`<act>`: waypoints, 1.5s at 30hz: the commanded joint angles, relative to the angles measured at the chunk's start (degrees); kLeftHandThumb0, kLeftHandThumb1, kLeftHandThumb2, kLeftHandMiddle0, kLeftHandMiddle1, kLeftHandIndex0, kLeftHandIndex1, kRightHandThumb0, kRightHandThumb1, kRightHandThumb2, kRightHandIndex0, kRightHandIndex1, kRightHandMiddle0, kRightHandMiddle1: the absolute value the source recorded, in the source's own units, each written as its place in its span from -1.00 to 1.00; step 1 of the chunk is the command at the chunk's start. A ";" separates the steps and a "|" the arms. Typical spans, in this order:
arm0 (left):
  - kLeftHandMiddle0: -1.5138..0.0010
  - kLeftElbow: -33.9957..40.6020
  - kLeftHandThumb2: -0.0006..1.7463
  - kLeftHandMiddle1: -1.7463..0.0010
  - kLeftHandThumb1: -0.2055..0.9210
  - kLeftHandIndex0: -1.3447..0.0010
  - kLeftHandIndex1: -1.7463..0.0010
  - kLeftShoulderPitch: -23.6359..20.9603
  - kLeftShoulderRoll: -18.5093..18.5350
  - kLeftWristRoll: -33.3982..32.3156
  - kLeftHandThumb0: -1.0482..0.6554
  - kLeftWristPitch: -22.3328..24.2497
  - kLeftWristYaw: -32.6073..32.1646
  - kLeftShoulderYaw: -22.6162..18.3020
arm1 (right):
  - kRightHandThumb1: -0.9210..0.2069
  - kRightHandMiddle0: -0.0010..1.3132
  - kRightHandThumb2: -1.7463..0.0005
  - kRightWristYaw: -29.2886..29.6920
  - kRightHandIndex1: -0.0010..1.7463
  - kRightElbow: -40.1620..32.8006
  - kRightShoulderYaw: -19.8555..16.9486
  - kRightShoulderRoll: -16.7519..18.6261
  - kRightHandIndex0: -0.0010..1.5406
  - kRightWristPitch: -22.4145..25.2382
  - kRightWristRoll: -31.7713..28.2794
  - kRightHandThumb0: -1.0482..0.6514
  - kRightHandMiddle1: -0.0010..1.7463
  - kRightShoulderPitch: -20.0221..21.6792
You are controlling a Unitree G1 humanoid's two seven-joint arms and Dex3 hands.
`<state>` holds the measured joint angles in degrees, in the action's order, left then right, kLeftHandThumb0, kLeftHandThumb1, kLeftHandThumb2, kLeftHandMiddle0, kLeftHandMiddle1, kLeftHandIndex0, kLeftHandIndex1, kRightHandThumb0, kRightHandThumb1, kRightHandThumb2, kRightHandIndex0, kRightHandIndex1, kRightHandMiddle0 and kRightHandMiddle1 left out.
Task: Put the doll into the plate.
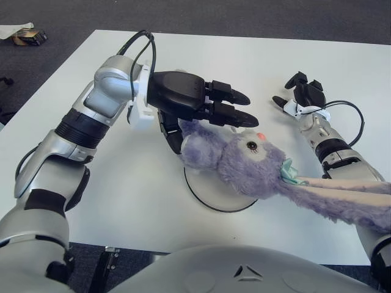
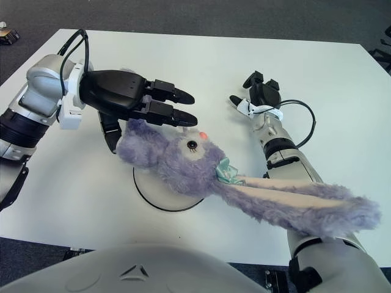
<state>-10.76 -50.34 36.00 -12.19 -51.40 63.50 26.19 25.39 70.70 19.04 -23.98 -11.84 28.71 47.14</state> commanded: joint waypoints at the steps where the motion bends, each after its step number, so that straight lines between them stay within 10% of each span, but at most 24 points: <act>1: 1.00 -2.91 -0.42 1.00 1.00 1.00 1.00 -2.69 -0.83 -4.14 -1.00 -1.00 3.46 -1.50 | -0.88 -1.00 0.16 -3.25 0.75 2.33 0.08 1.09 -0.70 1.34 -0.09 -0.47 0.76 -3.13; 19: 1.00 -12.03 -0.48 1.00 1.00 1.00 1.00 -4.43 -3.34 -8.27 -1.00 -7.11 12.38 -5.52 | -0.89 -1.00 0.17 -2.74 0.84 2.88 0.47 0.76 -0.61 0.77 0.73 -0.52 0.81 -3.14; 27: 1.00 -21.11 -0.53 1.00 1.00 1.00 1.00 -8.33 -3.44 -27.77 -1.00 13.50 29.00 -10.05 | -0.88 -1.00 0.19 -2.60 0.81 3.22 -1.00 1.19 -0.60 1.40 -0.70 -0.50 0.87 -3.04; 45: 1.00 -21.98 -0.57 1.00 1.00 1.00 1.00 -9.20 -2.30 -30.96 -1.00 15.51 29.00 -8.47 | -0.77 -1.00 0.15 -2.70 0.74 3.82 -2.53 1.49 -0.62 1.06 -0.89 -0.49 0.84 -3.22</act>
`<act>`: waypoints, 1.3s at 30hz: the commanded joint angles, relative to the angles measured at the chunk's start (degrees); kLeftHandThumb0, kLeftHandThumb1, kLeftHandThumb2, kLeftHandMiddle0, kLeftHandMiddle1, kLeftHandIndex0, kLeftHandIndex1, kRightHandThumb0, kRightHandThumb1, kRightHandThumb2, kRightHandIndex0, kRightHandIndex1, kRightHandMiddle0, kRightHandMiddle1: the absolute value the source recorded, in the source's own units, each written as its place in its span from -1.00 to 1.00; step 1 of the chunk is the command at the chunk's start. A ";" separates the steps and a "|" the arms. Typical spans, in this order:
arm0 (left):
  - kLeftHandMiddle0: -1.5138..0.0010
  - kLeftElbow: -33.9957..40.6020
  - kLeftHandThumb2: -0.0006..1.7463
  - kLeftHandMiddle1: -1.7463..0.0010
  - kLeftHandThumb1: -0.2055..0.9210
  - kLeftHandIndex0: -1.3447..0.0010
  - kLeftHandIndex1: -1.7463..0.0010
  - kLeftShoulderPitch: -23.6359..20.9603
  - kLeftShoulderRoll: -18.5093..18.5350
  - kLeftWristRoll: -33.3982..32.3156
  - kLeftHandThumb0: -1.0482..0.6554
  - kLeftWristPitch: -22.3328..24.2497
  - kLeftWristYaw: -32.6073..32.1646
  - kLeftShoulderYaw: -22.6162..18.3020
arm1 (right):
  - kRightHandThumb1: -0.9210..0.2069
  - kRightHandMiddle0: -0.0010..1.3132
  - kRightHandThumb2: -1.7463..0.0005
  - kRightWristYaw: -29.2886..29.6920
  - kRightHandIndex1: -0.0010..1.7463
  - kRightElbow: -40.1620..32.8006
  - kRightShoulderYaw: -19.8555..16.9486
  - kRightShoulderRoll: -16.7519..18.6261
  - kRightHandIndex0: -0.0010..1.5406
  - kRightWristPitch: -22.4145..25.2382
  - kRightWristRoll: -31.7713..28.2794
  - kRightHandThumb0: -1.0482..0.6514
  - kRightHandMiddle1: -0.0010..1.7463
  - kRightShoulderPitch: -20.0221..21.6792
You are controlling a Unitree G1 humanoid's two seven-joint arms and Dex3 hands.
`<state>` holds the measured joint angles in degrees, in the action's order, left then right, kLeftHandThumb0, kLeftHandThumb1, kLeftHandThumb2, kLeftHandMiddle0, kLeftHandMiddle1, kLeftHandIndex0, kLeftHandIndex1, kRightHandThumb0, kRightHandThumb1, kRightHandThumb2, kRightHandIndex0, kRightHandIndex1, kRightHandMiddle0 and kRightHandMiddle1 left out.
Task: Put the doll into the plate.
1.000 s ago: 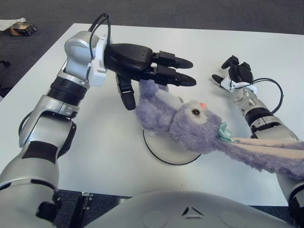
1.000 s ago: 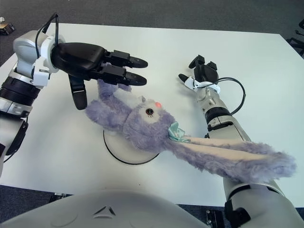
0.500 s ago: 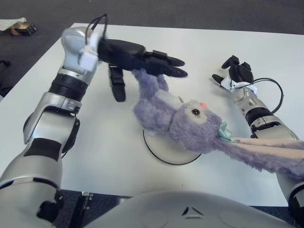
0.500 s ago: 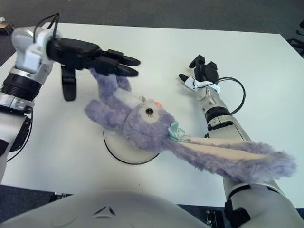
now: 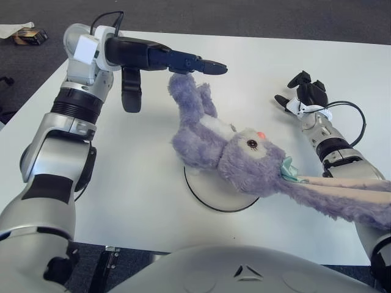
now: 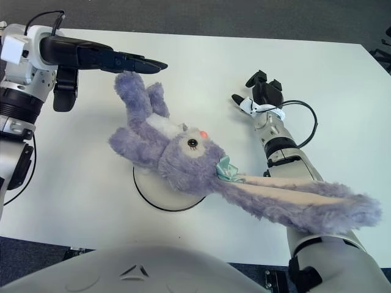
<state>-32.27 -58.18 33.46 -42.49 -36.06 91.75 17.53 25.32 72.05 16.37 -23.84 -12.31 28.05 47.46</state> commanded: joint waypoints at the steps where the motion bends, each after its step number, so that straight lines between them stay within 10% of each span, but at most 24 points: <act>1: 1.00 -0.49 -0.57 1.00 1.00 1.00 1.00 -1.37 0.23 -0.66 -1.00 0.16 0.75 0.19 | -0.77 -1.00 0.15 -2.65 0.74 2.49 0.13 1.34 -0.62 1.52 -0.23 -0.49 0.84 -3.54; 6: 0.94 -20.14 -0.28 0.97 1.00 1.00 0.77 -2.84 5.67 2.91 -0.99 20.39 -22.68 -11.94 | -0.88 -1.00 0.16 -3.58 0.80 1.07 3.13 0.87 -0.62 1.57 2.73 -0.50 0.80 -3.28; 13: 0.83 -22.52 -0.14 0.62 1.00 1.00 0.40 -1.84 2.33 14.07 -0.97 8.73 -39.89 -13.23 | -0.90 -1.00 0.16 -3.94 0.86 1.08 3.71 0.60 -0.61 1.40 2.66 -0.46 0.81 -3.38; 24: 0.72 -18.82 -0.10 -0.10 1.00 1.00 -0.39 8.27 -3.14 24.15 -0.49 2.81 -62.90 -17.31 | -0.83 -1.00 0.10 -3.73 0.83 1.25 3.75 0.65 -0.64 1.24 2.44 -0.43 0.78 -3.51; 29: 0.60 -12.95 -0.03 -0.31 1.00 1.00 -0.68 13.46 -5.85 30.82 -0.42 5.97 -75.22 -17.44 | -0.82 -1.00 0.09 -3.39 0.82 1.22 3.66 0.68 -0.64 1.32 2.54 -0.44 0.77 -3.48; 39: 0.38 -25.11 -0.24 -0.74 0.83 0.63 -0.99 13.25 -13.03 30.51 -0.21 10.23 -87.64 -23.05 | -0.93 -1.00 0.18 -1.49 0.77 0.65 2.89 0.05 -0.59 0.75 1.88 -0.50 0.81 -4.02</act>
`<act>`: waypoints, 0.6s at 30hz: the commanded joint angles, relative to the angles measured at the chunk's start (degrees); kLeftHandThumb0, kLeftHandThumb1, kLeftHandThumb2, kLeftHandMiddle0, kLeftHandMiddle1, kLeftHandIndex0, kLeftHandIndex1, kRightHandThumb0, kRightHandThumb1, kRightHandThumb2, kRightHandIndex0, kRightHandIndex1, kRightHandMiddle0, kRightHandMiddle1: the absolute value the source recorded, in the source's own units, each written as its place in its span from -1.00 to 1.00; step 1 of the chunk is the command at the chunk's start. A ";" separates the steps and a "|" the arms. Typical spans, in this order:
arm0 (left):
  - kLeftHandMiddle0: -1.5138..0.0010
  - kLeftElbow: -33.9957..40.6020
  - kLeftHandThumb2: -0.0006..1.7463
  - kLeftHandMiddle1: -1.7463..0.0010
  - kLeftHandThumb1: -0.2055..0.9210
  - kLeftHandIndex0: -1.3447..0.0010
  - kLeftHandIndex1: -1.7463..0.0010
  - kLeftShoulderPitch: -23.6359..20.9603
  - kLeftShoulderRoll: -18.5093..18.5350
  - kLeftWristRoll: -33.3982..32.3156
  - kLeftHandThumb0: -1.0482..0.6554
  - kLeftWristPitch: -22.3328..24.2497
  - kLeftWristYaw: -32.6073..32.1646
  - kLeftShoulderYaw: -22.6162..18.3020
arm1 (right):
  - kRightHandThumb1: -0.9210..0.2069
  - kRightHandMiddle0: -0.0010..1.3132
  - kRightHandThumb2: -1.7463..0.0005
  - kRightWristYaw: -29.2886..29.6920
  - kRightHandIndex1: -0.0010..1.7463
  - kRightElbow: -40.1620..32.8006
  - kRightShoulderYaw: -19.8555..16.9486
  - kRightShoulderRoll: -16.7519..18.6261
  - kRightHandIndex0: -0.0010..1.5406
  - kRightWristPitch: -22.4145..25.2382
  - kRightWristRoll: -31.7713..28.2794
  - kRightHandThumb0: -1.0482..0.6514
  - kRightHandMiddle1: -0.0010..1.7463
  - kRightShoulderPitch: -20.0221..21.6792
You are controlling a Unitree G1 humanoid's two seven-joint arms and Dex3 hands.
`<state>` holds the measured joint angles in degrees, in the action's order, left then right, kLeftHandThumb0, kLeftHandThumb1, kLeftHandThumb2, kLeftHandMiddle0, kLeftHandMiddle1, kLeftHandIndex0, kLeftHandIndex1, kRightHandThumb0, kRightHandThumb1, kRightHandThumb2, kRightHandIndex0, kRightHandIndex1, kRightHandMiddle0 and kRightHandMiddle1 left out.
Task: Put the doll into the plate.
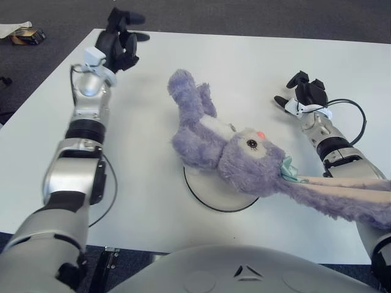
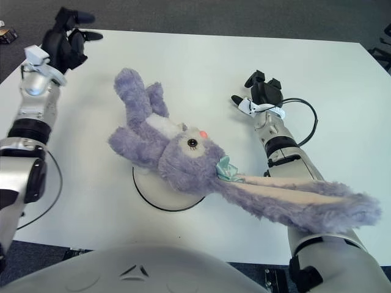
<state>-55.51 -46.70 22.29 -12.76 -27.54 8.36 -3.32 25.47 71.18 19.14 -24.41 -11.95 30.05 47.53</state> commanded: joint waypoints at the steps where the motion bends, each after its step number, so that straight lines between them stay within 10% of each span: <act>1: 0.36 -1.77 -0.19 -0.78 0.77 0.60 -0.99 2.12 -2.10 1.02 -0.21 2.13 -5.06 -2.64 | -0.93 -1.00 0.18 -1.54 0.77 1.44 -0.16 0.52 -0.58 0.13 -0.39 -0.50 0.82 -4.22; 14: 0.10 3.70 0.07 -0.99 0.47 0.43 -1.00 8.41 -5.55 2.63 -0.24 6.73 -8.75 -6.17 | -0.96 -0.80 0.32 -5.09 0.77 0.61 -6.02 0.21 -0.50 -2.13 -5.90 -0.27 0.98 -5.98; 18: 0.03 3.55 0.10 -1.00 0.42 0.40 -1.00 10.73 -7.63 4.61 -0.24 7.84 -10.91 -5.40 | -0.95 -0.70 0.35 -9.18 0.76 -1.23 -13.02 1.35 -0.49 -4.24 -13.78 -0.20 0.99 -7.55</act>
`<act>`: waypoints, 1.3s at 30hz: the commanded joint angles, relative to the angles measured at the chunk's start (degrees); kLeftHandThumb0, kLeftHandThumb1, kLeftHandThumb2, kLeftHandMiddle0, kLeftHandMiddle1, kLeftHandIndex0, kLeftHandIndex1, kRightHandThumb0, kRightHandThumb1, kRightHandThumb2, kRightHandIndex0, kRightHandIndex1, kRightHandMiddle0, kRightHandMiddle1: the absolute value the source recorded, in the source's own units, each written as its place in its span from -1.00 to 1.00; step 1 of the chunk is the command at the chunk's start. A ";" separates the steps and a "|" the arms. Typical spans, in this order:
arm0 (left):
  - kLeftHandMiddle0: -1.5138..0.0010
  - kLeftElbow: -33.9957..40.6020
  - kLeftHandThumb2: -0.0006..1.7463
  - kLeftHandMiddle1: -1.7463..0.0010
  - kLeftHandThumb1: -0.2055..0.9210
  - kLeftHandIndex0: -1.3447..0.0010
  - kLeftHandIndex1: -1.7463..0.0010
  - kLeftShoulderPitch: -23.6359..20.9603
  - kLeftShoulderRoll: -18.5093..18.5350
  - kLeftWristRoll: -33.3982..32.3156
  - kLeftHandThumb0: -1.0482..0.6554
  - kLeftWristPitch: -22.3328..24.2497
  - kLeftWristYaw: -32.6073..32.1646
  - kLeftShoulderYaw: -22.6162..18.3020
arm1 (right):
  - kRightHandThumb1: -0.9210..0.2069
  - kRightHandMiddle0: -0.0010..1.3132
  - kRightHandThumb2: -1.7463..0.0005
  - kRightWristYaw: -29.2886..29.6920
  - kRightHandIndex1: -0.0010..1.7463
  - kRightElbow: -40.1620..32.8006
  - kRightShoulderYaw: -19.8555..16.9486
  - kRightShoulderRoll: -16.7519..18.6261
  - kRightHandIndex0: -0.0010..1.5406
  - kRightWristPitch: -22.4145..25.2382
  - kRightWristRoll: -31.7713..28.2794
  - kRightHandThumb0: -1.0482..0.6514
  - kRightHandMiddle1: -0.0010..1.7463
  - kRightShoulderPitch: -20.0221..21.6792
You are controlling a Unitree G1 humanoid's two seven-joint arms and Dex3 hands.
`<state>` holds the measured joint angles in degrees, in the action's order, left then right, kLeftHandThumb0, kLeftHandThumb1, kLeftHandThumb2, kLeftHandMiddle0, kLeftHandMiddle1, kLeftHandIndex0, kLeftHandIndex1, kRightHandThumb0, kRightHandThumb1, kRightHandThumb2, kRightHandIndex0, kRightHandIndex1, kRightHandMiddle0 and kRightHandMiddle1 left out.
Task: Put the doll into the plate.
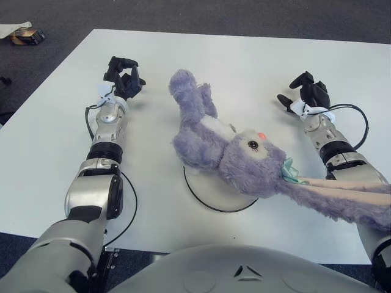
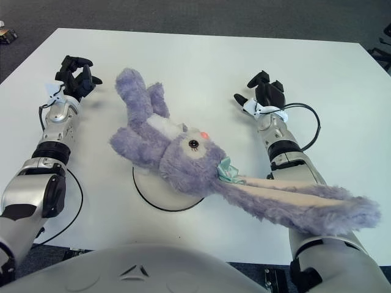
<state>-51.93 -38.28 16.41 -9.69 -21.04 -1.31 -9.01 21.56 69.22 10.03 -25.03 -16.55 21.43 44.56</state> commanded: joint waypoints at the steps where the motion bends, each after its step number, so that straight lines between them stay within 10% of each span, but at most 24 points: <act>1: 0.01 -0.04 0.11 -1.00 0.41 0.40 -1.00 2.53 -1.84 1.84 -0.24 1.53 -1.22 0.38 | -0.89 -0.70 0.31 -5.98 0.74 0.09 -5.13 2.19 -0.47 0.00 -6.60 -0.11 1.00 -4.93; 18: -0.10 2.96 0.20 -1.00 0.30 0.33 -1.00 5.03 -4.53 -0.38 -0.26 4.36 5.80 -1.60 | -0.37 -0.60 -0.09 -16.55 0.73 -24.40 -20.74 6.57 -0.31 2.67 -27.33 0.22 1.00 -14.89; 39: -0.11 17.89 0.10 -1.00 0.44 0.41 -1.00 10.79 -6.69 0.19 -0.24 8.23 8.48 -0.03 | -0.10 -0.47 -0.33 -18.88 0.80 -44.15 -25.14 13.70 -0.21 6.35 -33.44 0.22 1.00 -23.99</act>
<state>-36.17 -28.68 9.71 -9.73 -13.49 6.06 -9.36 2.84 27.39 -14.49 -12.12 -10.67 -11.48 21.69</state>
